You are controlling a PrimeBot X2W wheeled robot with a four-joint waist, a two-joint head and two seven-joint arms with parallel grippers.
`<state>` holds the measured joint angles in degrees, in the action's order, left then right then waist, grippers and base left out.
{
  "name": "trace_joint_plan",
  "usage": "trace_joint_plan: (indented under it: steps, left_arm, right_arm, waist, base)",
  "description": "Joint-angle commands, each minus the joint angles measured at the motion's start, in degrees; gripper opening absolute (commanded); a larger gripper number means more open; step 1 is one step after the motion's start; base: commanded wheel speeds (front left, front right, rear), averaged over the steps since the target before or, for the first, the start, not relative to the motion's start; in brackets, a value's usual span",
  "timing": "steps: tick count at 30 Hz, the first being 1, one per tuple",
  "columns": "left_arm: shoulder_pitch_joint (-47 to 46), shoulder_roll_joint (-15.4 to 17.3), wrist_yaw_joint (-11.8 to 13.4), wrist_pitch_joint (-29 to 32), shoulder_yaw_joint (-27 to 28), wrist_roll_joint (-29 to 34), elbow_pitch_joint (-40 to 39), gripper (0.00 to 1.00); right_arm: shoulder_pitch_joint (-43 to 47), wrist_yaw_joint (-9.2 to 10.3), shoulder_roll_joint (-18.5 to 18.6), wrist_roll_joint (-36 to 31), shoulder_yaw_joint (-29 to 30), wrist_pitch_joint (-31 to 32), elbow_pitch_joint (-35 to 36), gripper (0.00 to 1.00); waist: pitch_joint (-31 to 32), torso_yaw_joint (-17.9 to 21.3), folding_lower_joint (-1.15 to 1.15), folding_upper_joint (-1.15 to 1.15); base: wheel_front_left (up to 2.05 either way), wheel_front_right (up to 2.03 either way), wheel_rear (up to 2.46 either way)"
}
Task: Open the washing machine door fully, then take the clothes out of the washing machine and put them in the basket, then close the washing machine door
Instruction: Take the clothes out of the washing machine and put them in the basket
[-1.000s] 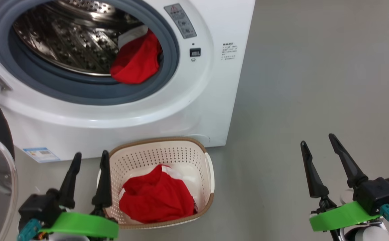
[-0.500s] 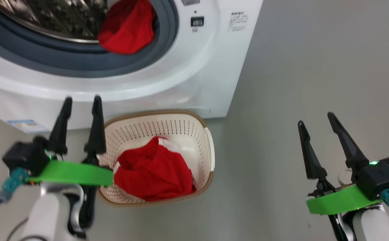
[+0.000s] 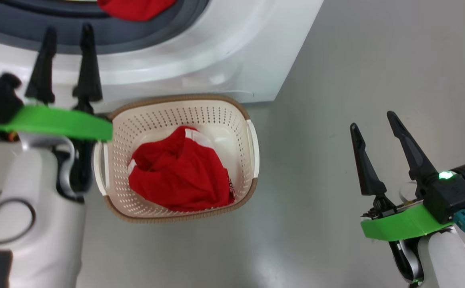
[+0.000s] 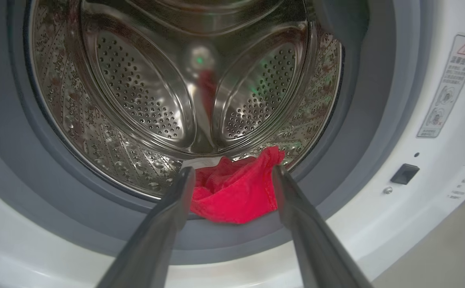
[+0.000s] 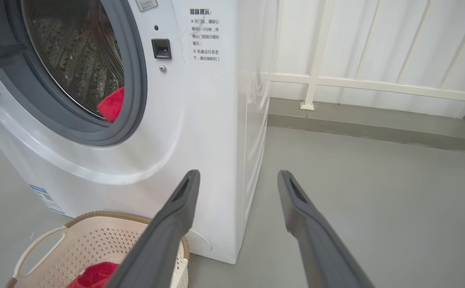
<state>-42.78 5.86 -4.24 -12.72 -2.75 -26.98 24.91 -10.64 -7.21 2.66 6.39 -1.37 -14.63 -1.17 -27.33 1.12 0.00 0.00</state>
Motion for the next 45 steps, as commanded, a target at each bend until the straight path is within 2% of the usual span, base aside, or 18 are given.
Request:
trace_joint_plan:
  steps: [1, 9, 19, 23, 28, 32, 45]
  left_arm:
    - [-2.04, 2.08, -0.79, -0.07, 1.85, -0.64, -0.24, 1.0]
    - [-14.16, 2.93, -2.92, 2.73, 2.54, -8.6, 11.08, 1.0]
    - [-24.59, 6.11, -3.23, 6.41, -2.2, -11.09, 20.8, 1.0]
    - [-26.66, 6.9, -3.24, 8.24, -3.65, -12.87, 23.32, 1.0]
    - [-28.56, 8.23, -3.24, 13.64, -6.34, -16.62, 26.84, 1.0]
    - [-29.8, 9.7, -3.24, 16.64, -8.86, -17.11, 29.76, 1.0]
    - [-32.41, 11.78, -3.25, 16.67, -12.73, -16.7, 36.94, 1.0]
  right_arm:
    - [-0.78, -0.28, 0.21, -0.65, -1.57, -0.37, 1.5, 1.0]
    - [-2.2, -0.28, 0.22, -0.62, -3.18, -0.37, 1.27, 1.0]
    - [-3.74, -0.28, 0.31, -0.18, -4.92, -0.37, 0.5, 1.0]
    - [-4.33, -0.28, 0.3, -0.15, -5.49, -0.37, 0.16, 1.0]
    - [-5.15, -0.28, 0.29, 0.0, -6.29, -0.37, -0.37, 1.0]
    - [-5.59, -0.28, 0.27, 0.18, -6.27, -0.37, -0.35, 1.0]
    - [-6.42, -0.28, 0.23, 1.82, -8.09, -0.37, -0.33, 1.0]
  waist:
    - [-1.72, -0.19, 0.0, 0.0]
    - [-4.21, 0.89, 0.0, 0.0]
    - [-6.18, 3.11, 0.0, 0.0]
    - [-6.74, 3.91, 0.0, 0.0]
    - [-7.25, 5.24, 0.0, 0.0]
    - [-7.64, 6.08, 0.0, 0.0]
    - [-8.22, 8.95, 0.0, 0.0]
  base:
    - [0.0, 0.0, 0.0]
    - [0.0, 0.0, 0.0]
    - [0.0, 0.0, 0.0]
    - [0.0, 0.0, 0.0]
    - [0.0, 0.0, 0.0]
    - [0.0, 0.0, 0.0]
    - [0.0, 0.0, 0.0]
